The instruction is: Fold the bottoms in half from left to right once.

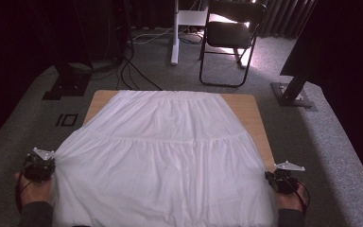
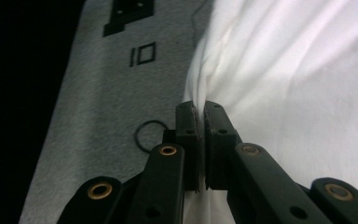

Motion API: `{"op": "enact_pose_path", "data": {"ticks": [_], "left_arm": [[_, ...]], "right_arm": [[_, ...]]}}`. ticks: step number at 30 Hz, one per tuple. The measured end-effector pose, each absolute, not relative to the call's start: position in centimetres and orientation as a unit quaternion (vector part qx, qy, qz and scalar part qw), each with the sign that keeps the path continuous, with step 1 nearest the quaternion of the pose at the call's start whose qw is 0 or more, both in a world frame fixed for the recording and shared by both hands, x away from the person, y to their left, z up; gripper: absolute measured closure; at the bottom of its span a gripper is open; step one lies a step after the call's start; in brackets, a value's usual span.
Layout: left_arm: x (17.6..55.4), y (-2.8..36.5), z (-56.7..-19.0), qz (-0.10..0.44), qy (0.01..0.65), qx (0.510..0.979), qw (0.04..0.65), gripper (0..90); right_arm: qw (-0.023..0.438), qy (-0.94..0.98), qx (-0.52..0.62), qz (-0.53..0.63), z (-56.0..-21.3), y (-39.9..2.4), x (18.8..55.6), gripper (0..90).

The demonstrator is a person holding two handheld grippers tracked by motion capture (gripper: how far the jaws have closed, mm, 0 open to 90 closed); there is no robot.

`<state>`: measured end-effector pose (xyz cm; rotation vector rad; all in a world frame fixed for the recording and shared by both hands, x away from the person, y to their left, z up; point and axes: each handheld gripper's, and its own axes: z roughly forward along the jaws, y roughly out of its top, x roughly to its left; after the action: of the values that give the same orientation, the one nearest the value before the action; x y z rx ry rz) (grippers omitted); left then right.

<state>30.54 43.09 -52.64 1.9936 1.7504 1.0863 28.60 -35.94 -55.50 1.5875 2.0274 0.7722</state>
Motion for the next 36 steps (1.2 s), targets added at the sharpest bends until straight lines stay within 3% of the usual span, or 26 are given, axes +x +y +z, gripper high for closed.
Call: {"op": "enact_pose_path", "data": {"ticks": [5,14,29,36], "left_arm": [[31.0,44.3,-52.2,0.384,0.619,0.674,0.120,86.9],[29.0,40.8,-49.6,0.400,0.571,0.694,0.178,86.8],[27.9,33.5,-43.7,0.291,0.464,0.726,0.417,86.6],[30.0,25.8,-40.5,0.248,0.365,0.760,0.476,86.7]], "right_arm": [[0.221,0.728,0.582,0.288,-55.6,-36.4,28.4,87.1],[0.217,0.729,0.577,0.297,-55.7,-36.3,28.4,85.1],[0.217,0.724,0.577,0.309,-55.9,-36.1,28.4,84.8],[0.215,0.725,0.575,0.314,-55.9,-36.0,28.4,84.9]]}}
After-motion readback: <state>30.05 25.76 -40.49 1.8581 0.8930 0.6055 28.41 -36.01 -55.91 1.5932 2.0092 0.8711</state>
